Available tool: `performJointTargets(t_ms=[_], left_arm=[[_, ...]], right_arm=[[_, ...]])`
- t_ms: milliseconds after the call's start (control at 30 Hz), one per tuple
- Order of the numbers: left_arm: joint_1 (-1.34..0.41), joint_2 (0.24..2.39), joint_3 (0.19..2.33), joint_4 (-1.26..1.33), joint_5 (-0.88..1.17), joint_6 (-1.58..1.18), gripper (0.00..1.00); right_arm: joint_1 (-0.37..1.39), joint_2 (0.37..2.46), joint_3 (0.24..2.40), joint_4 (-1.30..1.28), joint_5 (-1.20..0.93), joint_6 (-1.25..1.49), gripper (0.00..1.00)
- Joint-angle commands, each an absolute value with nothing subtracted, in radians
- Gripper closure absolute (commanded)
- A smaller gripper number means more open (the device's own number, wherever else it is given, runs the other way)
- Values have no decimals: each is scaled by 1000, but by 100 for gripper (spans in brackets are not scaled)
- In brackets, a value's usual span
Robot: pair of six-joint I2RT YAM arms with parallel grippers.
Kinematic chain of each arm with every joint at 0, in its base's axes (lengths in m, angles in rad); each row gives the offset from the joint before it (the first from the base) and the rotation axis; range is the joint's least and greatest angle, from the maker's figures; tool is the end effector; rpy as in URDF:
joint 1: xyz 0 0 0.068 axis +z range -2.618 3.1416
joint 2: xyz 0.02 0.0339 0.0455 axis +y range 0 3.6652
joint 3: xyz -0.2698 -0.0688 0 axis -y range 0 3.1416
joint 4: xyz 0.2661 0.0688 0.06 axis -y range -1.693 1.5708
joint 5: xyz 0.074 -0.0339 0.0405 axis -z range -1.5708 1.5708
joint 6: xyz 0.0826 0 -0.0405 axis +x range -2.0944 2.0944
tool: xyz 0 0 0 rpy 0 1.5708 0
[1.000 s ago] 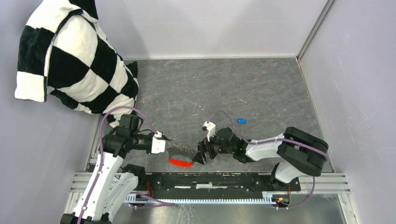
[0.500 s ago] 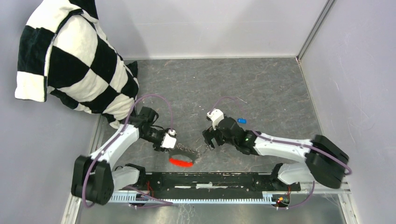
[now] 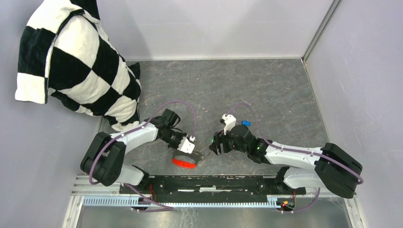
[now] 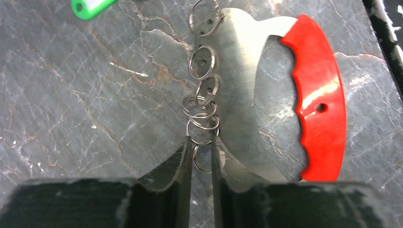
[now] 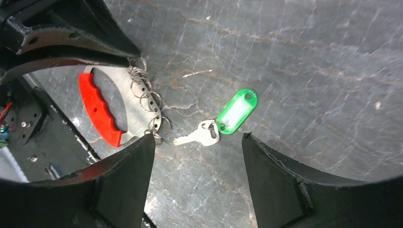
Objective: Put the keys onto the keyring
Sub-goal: Pick up the keyring from the center of the board.
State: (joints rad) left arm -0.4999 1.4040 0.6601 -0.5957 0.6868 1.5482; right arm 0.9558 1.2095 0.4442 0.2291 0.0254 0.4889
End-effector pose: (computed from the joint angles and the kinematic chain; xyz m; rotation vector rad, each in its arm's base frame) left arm 0.1884 -0.1626 0.1093 2.2173 1.2265 -0.6366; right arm 0.1706 0.2379 0.1448 -0.4982 2.1645 0.8144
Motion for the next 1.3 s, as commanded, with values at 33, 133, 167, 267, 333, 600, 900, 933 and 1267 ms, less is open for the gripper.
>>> performJointTargets(t_ms=[33,133,167,267,333,600,900,933,1267], left_arm=[[-487,1391,601,-468,534,1370,86],[-454,1348,552,-463,486,1350,91],[-450,1330,544,-466,480,1345,92],[-446,1287,528,-488,486,1317,93],[-446,1261,524,-512,506,1319,93],[-447,1165,489,-581,524,1366,93],[-446,1092,471,-610,579,1369,93],[-446,1089,468,-611,575,1377,93],[-446,1074,483,-622,576,1389,93]], right_arm=[[1003,1218,470,288,23,631,27],[1061,1241,488,323,42,619,29],[1081,1263,508,328,44,608,29],[1115,1330,567,305,62,587,31],[1119,1354,585,292,86,590,33],[1116,1447,655,261,95,660,44],[1105,1562,735,206,129,624,51],[1105,1575,753,195,141,607,52],[1079,1638,825,134,176,395,50]])
